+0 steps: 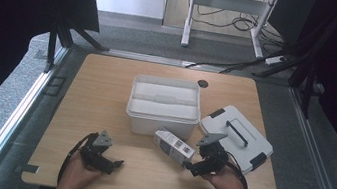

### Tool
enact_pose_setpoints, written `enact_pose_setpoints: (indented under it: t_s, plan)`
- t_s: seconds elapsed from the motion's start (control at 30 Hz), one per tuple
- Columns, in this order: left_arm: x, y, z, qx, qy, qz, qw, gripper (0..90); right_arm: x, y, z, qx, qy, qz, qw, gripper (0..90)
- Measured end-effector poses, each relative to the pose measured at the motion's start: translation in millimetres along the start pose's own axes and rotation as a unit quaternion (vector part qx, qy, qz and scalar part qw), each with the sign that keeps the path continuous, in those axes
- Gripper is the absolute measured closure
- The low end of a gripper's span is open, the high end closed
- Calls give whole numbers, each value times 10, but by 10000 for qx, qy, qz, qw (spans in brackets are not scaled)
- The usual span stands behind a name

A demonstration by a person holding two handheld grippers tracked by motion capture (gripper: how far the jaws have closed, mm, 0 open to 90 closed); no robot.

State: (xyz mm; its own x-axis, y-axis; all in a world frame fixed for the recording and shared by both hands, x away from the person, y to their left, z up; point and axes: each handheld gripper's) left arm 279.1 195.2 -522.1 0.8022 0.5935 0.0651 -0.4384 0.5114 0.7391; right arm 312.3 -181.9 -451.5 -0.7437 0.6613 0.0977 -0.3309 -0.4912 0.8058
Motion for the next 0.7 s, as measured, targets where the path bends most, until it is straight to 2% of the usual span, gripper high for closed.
enact_pose_setpoints:
  t_s: [0.2, 0.23, 0.27, 0.3, 0.37, 0.43, 0.5, 0.53, 0.57, 0.6, 0.63, 0.7]
  plan:
    - [2, 1, 0, 10, -12, -1, 10000, 21, 73, -89, 195, 169, 171, 38, 9997, 174]
    - [2, 1, 0, 11, -13, -2, 10000, 21, 104, -140, 264, 282, 201, 49, 9994, 204]
    - [2, 1, 0, 11, -13, -2, 10000, 21, 104, -140, 264, 282, 201, 49, 9994, 204]
    - [2, 1, 0, 11, -15, -1, 10000, 21, 132, -194, 331, 444, 231, 66, 9987, 242]
    - [2, 1, 0, 11, -16, 0, 10000, 21, 166, -246, 393, 604, 318, 40, 9977, 270]
    - [5, 3, 0, 21, -35, -1, 10000, 21, 181, -270, 423, 672, 358, 34, 9971, 292]
    - [5, 3, 0, 21, -34, 0, 10000, 21, 221, -341, 510, 929, 471, -43, 9946, 338]
    - [5, 3, 0, 21, -34, 0, 10000, 21, 221, -341, 510, 929, 471, -43, 9946, 338]
    - [5, 3, 0, 22, -34, 0, 10000, 21, 242, -386, 566, 1139, 560, -77, 9919, 375]
    - [5, 3, 0, 22, -34, 0, 10000, 21, 242, -386, 566, 1139, 560, -77, 9919, 375]
    - [5, 3, 0, 22, -35, 1, 10000, 21, 256, -430, 612, 1282, 648, -70, 9896, 412]
    - [4, 3, 0, 20, -30, 2, 10000, 21, 264, -466, 641, 1412, 733, -94, 9872, 459]
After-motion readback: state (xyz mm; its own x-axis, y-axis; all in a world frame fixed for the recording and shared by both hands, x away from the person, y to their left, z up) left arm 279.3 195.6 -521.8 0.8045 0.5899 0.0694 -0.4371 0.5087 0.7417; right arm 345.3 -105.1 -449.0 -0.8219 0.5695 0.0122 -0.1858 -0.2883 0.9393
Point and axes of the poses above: each handheld gripper's, and its own axes: y roughly backward along the jaws, z roughly out of its top, x roughly to its left, and after that the axes turned 9 degrees about -y, right-handed
